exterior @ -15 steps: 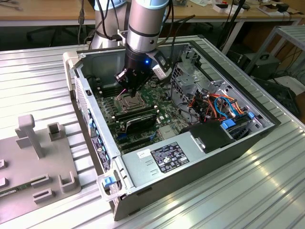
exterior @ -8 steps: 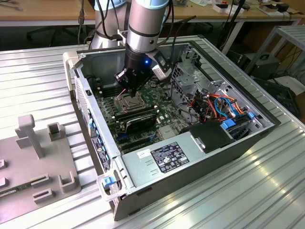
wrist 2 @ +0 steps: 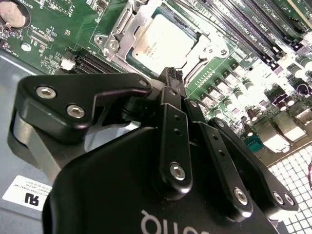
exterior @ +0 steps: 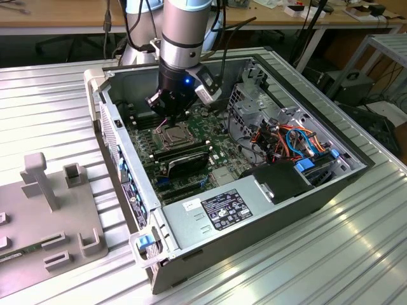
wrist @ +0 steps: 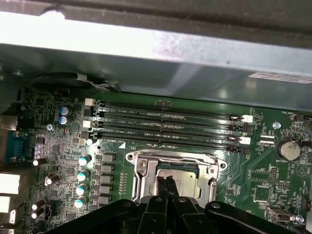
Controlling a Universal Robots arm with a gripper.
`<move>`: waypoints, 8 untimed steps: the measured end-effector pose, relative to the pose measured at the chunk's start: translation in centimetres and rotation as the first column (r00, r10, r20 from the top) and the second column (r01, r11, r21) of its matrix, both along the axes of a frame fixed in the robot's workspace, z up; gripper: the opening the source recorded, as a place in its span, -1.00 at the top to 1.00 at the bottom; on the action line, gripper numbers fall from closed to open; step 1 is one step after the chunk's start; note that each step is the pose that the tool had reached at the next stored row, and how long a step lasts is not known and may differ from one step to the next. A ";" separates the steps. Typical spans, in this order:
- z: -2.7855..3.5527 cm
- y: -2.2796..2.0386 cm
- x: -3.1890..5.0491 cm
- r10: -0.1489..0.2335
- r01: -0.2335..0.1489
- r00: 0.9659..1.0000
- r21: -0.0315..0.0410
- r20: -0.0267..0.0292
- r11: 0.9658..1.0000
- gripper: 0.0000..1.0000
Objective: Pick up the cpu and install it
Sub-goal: 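Install the first cpu locking lever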
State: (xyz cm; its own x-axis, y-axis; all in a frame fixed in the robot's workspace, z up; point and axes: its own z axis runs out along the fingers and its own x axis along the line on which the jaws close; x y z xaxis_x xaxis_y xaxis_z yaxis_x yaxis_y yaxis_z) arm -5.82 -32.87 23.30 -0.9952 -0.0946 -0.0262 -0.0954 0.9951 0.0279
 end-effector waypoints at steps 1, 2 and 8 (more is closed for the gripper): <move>-0.01 0.01 -0.01 0.000 0.000 1.000 0.015 0.001 1.000 0.79; -0.01 0.01 -0.04 0.000 0.000 1.000 0.037 0.003 0.999 0.79; -0.01 0.01 -0.51 -0.001 0.000 1.000 0.058 0.008 0.998 0.79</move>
State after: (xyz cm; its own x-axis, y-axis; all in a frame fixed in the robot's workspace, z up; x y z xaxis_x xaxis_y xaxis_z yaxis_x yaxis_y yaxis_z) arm -6.32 -32.86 23.29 -0.9950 -0.0920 -0.0394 -0.0951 0.9919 0.0844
